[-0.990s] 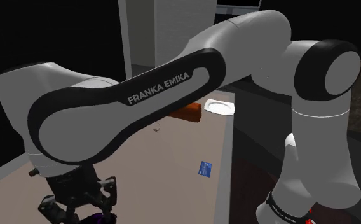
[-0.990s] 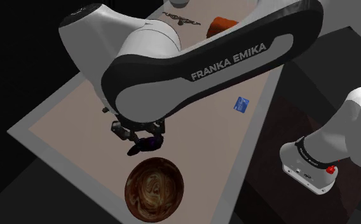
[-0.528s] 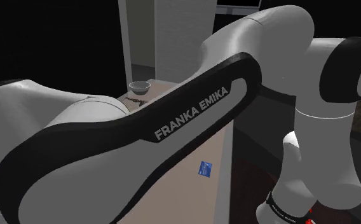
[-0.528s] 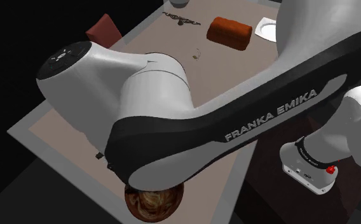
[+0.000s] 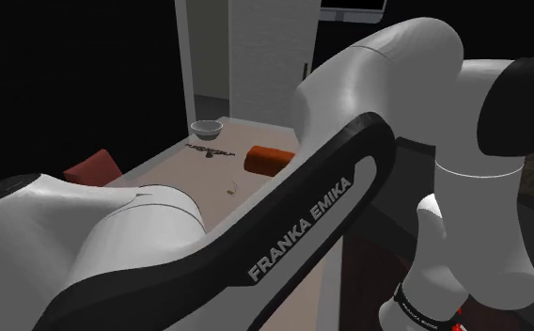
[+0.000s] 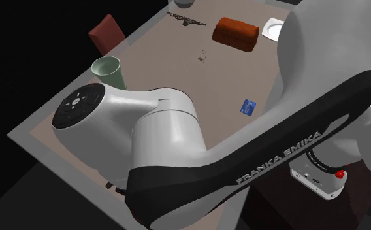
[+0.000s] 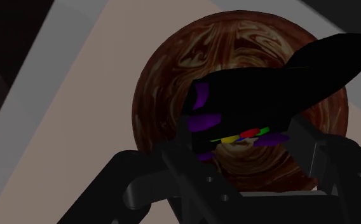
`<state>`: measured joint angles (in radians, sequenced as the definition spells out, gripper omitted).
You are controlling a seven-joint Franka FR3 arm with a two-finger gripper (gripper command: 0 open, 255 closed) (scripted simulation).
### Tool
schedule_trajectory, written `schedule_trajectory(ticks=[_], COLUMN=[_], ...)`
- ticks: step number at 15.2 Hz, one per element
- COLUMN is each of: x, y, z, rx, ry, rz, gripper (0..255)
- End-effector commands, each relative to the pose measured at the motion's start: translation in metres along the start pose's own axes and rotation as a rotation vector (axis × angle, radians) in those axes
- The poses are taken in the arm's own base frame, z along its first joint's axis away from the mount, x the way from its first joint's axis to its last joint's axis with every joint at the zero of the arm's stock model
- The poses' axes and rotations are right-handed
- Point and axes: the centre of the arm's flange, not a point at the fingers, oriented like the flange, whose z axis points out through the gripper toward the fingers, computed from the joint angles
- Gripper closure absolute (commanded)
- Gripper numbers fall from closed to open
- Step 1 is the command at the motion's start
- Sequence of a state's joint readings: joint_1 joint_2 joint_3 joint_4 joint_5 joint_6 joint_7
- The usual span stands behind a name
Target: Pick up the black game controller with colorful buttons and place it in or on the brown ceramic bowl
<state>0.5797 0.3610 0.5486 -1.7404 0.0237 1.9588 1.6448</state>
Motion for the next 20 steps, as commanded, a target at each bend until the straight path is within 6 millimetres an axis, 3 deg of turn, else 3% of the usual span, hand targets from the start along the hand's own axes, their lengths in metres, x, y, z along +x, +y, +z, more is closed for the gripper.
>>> schedule_trajectory(ticks=[1,7,15,16,20], x=[0.001,0.007,0.007,0.007,0.007], y=[-0.001,-0.004,-0.004,-0.004,-0.004], z=[0.011,0.039,0.039,0.039,0.039], rx=[0.001,0.001,0.001,0.001,0.001], ry=[0.000,0.000,0.000,0.000,0.000], rz=[0.000,0.000,0.000,0.000,0.000], gripper=[255,255,255,0,0])
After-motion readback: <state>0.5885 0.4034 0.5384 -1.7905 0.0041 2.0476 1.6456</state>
